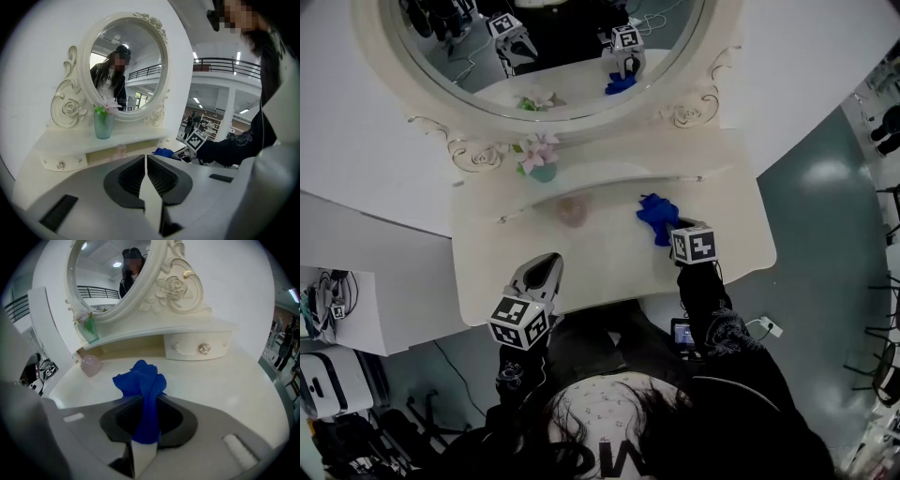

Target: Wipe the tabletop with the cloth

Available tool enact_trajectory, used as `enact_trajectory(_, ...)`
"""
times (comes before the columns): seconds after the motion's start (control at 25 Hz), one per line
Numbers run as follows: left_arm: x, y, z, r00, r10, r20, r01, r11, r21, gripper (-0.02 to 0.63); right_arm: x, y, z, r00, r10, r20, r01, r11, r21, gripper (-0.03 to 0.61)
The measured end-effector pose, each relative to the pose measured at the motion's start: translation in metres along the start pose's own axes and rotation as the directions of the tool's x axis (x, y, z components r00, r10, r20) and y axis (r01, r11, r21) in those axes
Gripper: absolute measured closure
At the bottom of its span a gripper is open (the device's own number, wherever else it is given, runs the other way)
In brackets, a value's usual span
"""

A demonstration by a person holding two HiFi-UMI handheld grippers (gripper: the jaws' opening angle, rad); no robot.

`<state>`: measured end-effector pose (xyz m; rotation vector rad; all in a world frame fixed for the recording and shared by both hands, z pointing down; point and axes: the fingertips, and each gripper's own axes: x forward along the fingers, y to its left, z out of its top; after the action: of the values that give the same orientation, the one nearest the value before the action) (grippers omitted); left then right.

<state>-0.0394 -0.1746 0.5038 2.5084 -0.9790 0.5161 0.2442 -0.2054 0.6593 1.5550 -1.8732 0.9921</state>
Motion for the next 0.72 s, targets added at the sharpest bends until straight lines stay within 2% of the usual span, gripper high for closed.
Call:
enact_trajectory(0.24,0.028,-0.033,0.003,1.000,-0.023,-0.005,0.023,1.000,0.009,0.620,-0.027,-0.086,-0.005,0.996,-0.091,0.010,0.090,0.995,0.054,0.495)
enact_trajectory(0.44,0.044,-0.054,0.005,0.999,-0.039,-0.006,0.039,0.999,0.016,0.620,-0.052,-0.156,-0.014,0.983,-0.181,0.014,0.178,0.978,0.110,0.495)
enact_trajectory(0.72,0.046,-0.065,0.005,0.999,-0.036,-0.012,0.037,0.999,0.029,0.620,-0.080,-0.222,-0.027,0.960,-0.279,0.017,0.271,0.943,0.194,0.495)
